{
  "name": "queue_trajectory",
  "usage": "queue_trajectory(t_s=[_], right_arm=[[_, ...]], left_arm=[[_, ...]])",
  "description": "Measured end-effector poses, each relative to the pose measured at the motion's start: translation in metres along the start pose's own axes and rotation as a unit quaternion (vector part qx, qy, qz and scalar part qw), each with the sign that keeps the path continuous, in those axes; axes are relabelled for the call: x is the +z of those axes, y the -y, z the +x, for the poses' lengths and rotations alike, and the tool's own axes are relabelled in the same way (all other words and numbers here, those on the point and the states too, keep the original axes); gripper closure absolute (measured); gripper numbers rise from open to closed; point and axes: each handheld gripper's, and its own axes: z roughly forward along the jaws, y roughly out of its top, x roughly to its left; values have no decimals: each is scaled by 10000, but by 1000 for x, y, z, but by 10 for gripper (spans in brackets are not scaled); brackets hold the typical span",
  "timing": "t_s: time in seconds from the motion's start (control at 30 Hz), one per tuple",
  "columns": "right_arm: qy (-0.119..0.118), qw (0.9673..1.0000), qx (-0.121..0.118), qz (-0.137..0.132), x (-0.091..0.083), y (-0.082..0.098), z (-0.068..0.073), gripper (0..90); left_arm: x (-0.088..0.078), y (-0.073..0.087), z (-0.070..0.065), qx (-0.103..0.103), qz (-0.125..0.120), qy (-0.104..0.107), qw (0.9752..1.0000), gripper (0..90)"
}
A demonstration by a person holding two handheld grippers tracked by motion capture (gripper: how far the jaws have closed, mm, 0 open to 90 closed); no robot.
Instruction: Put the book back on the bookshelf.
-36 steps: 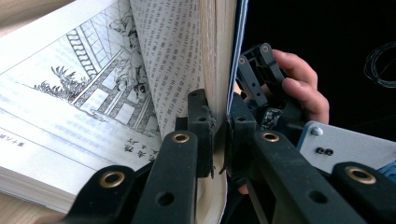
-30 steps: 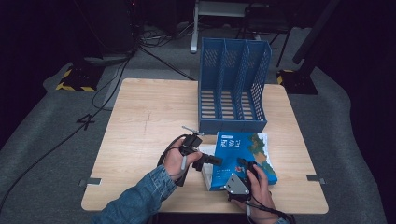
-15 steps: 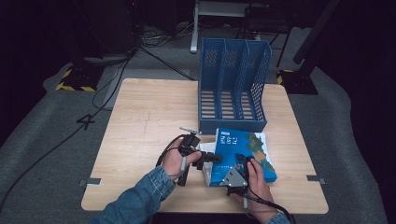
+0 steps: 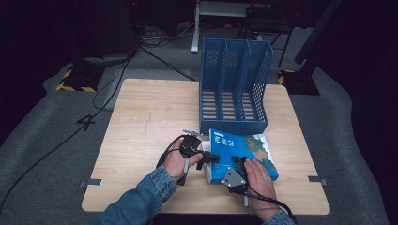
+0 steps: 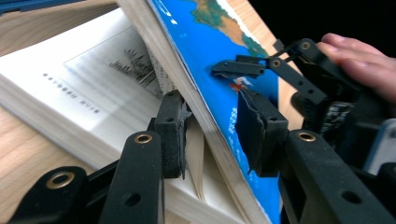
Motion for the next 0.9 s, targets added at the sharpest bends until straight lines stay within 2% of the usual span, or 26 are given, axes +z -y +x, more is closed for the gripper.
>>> queue_trajectory(t_s=[0.07, 0.13, 0.2, 0.23, 0.27, 0.3, 0.37, 0.43, 0.5, 0.53, 0.6, 0.67, 0.77, 0.8, 0.83, 0.9], right_arm=[[23, 9998, -166, 50, 0, -2, 2, 282], [101, 9988, -466, 130, 0, -3, 3, 348], [86, 9983, -563, 150, 0, -4, 4, 411], [76, 9980, -605, 156, 0, -3, 5, 436], [70, 9977, -657, 141, 0, -3, 5, 492], [94, 9975, -681, 133, -1, -3, 4, 522], [70, 9981, -608, 121, -3, -5, 0, 558], [-56, 9984, -543, 118, -4, -6, -6, 570], [-207, 9989, -395, 107, -6, -7, -11, 577], [-207, 9989, -395, 107, -6, -7, -11, 577], [-439, 9988, -215, 53, -11, -8, -15, 579], [-702, 9975, 6, -7, -15, -8, -17, 579], [-1082, 9936, 294, -128, -24, -10, -22, 579], [-1202, 9914, 483, -182, -28, -11, -21, 579], [-1333, 9895, 509, -219, -30, -12, -22, 581], [-1575, 9845, 729, -269, -36, -15, -25, 583]], left_arm=[[-1, 0, 3, -27, 46, -26, 10000, 597], [-2, 2, 7, 47, 127, -212, 9997, 559], [-6, 5, 13, 59, 286, -400, 9988, 542], [-8, 7, 15, 141, 287, -495, 9983, 542], [-12, 8, 15, 166, 182, -562, 9981, 549], [-16, 8, 15, 180, 172, -619, 9978, 510], [-23, 7, 17, 271, 65, -790, 9965, 502], [-32, 6, 23, 303, -83, -1052, 9940, 493], [-41, 6, 34, 288, -241, -1350, 9901, 493], [-41, 6, 34, 288, -241, -1350, 9901, 493], [-49, 7, 49, 214, -363, -1665, 9851, 494], [-53, 8, 58, 142, -421, -1851, 9817, 497], [-59, 10, 74, 12, -501, -2096, 9765, 498], [-61, 10, 78, -13, -517, -2146, 9753, 499], [-62, 10, 81, -34, -539, -2205, 9739, 498], [-64, 11, 89, -89, -535, -2346, 9706, 498]])
